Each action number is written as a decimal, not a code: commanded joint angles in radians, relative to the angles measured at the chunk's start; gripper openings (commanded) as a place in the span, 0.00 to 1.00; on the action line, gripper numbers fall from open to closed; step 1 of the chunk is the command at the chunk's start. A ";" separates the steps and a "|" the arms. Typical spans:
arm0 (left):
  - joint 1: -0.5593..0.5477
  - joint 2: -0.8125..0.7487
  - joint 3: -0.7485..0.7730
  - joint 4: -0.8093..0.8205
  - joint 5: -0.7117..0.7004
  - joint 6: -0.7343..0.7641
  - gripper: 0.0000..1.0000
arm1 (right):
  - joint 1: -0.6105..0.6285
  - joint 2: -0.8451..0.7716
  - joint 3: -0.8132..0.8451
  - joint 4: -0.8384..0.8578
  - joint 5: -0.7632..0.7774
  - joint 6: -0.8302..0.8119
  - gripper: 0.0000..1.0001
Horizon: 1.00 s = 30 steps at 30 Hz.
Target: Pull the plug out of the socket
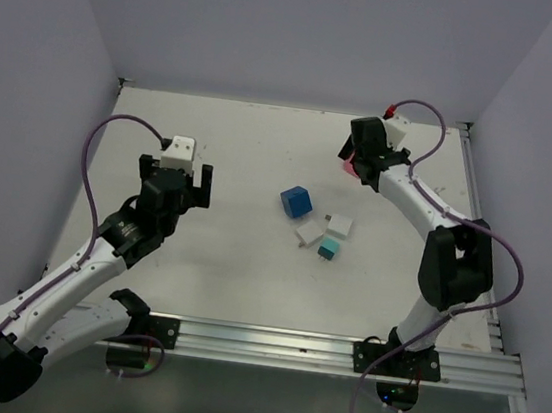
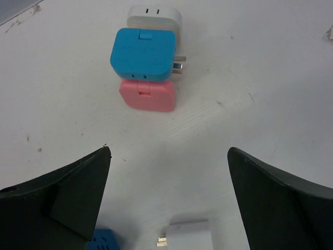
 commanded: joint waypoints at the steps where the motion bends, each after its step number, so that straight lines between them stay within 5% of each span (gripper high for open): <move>1: 0.007 -0.003 0.006 0.040 -0.059 0.016 1.00 | -0.019 0.107 0.163 0.016 0.065 0.037 0.99; 13: 0.007 -0.009 -0.009 0.057 -0.076 0.021 0.99 | -0.064 0.481 0.556 -0.083 0.092 0.060 0.99; 30: 0.007 -0.015 -0.014 0.064 -0.059 0.030 1.00 | -0.073 0.538 0.567 -0.088 0.086 0.068 0.99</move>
